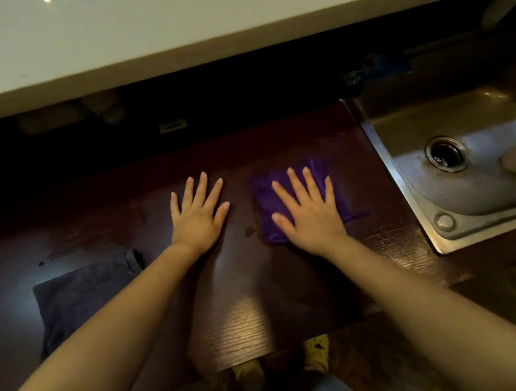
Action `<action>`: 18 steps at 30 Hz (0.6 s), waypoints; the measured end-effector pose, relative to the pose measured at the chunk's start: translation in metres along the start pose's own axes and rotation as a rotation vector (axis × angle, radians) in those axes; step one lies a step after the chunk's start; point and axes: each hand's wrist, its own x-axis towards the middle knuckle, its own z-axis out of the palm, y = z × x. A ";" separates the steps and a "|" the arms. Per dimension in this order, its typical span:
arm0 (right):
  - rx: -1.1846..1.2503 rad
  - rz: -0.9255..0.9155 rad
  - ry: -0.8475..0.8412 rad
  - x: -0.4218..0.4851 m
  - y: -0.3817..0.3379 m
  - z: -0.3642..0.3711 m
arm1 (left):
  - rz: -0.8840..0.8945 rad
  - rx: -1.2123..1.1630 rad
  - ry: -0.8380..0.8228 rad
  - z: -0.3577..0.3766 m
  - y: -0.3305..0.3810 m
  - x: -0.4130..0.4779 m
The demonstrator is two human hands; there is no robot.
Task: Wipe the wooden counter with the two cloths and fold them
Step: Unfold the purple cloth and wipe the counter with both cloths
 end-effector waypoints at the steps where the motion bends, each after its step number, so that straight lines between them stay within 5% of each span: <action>1: 0.003 -0.029 0.010 -0.016 -0.008 0.003 | 0.003 0.005 0.003 0.001 0.000 0.000; 10: -0.021 -0.184 -0.015 -0.118 0.005 0.013 | 0.010 0.025 0.019 0.002 -0.002 -0.002; 18: -0.076 -0.072 -0.038 -0.129 0.063 0.000 | 0.014 0.012 0.022 0.001 -0.001 -0.002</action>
